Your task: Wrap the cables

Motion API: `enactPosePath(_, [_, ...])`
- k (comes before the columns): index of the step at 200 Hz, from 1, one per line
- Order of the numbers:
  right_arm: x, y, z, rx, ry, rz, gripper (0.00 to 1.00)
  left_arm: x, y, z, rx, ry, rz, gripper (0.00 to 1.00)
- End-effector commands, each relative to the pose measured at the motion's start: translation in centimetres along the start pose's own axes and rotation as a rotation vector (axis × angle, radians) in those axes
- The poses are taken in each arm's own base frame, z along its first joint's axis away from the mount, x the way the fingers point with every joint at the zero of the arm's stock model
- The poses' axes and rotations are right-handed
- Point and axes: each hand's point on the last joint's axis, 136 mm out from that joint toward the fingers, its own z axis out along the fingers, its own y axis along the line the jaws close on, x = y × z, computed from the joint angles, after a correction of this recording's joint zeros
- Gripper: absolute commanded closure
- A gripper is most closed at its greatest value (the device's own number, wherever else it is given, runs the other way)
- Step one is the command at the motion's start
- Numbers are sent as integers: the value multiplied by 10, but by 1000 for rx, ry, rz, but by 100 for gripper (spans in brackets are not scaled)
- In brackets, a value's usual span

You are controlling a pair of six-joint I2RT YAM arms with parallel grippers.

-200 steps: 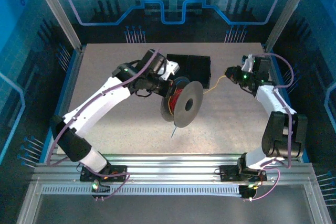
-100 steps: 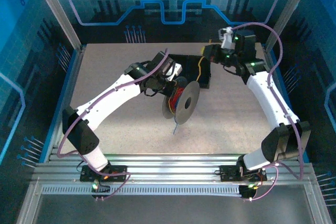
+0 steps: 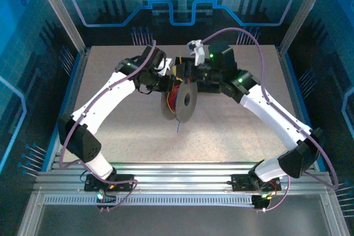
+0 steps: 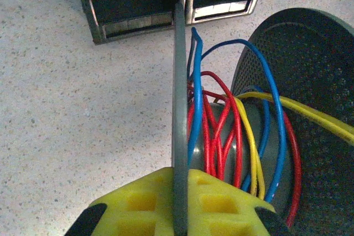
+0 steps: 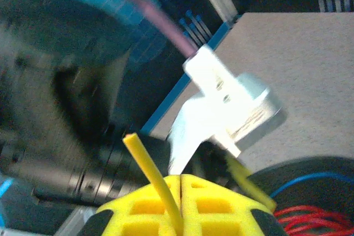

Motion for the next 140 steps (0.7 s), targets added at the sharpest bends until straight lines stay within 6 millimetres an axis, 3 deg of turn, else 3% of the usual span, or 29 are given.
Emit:
enactPosePath(1, [-14,79,-33,-184,-112,-128,100,1,25,-10,-20,-7,-154,100])
enactPosePath(31, [31,100,-31,-216,-56,-161,100,-9,39,-26,-17,-66,-228,100])
enactPosePath(65, [80,100,-26,-219,5,-144,100,-21,49,-44,13,-143,-308,100])
enactPosePath(91, [111,82,-27,-179,23,-99,100,-28,56,-58,46,-193,-355,100])
enactPosePath(140, [160,28,-30,-72,17,26,100,-34,69,-77,138,-271,-454,100])
